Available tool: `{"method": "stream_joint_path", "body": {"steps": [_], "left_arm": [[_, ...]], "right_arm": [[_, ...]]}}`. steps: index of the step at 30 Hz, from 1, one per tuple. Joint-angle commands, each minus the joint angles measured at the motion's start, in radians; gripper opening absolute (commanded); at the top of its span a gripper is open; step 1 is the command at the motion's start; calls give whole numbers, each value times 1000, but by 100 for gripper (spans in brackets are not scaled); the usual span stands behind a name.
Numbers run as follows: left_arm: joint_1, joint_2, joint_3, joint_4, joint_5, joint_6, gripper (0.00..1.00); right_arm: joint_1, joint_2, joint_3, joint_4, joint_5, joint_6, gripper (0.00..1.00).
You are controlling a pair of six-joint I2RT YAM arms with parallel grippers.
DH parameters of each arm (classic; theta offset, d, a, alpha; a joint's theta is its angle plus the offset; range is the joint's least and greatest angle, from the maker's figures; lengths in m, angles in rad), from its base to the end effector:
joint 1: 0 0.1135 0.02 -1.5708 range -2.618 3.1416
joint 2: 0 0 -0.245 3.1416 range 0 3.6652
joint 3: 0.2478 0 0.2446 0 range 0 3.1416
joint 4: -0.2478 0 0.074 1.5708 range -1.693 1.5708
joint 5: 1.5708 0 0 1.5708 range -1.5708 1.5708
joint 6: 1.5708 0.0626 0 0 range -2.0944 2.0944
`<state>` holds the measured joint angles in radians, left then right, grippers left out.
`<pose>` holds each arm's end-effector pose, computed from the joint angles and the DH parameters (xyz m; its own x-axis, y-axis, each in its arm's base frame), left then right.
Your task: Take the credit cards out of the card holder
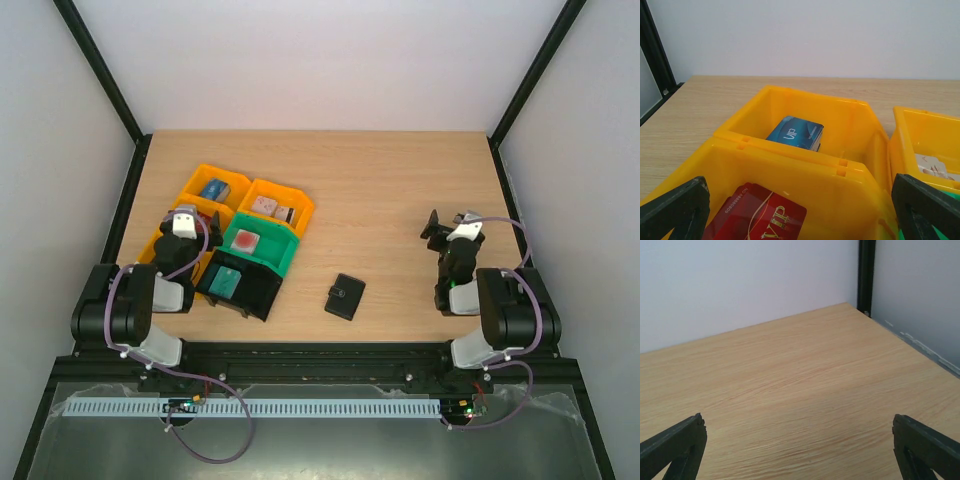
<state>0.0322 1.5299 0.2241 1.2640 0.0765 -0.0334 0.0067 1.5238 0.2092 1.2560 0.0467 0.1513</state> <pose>0.2663 0.0038 0.1395 -0.0432 -0.0347 -0.9985 0.0428 0.9984 -0.0366 0.2629 -0.0012 0.1360 -0.0519 0.1502 -0.9873 0.0483 0.9878 0.1478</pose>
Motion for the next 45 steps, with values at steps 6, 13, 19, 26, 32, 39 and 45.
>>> {"method": "stream_joint_path", "body": {"steps": [6,13,19,26,32,39,45], "left_arm": [[2,6,14,26,2,3,100],[58,-99,208,-371,10,-66,99],[141,-161,694,-1090,155,32,100],[147,-230,1025,-1683,322,193,99],[146,-314,1081,-1896,498,219,99],[144,-349,1081,-1971,665,184,99],[134,-351,1058,-1975,675,138,99]], "right_arm": [[-4,-415,157,-508,103,227,99],[-4,-560,341,-911,-357,468,99],[139,-486,430,-1363,-500,506,89],[366,-484,329,-1555,-447,579,71],[466,-436,227,-1497,-518,646,63],[542,-357,166,-1339,-582,718,62],[542,-253,129,-1169,-610,791,49]]}}
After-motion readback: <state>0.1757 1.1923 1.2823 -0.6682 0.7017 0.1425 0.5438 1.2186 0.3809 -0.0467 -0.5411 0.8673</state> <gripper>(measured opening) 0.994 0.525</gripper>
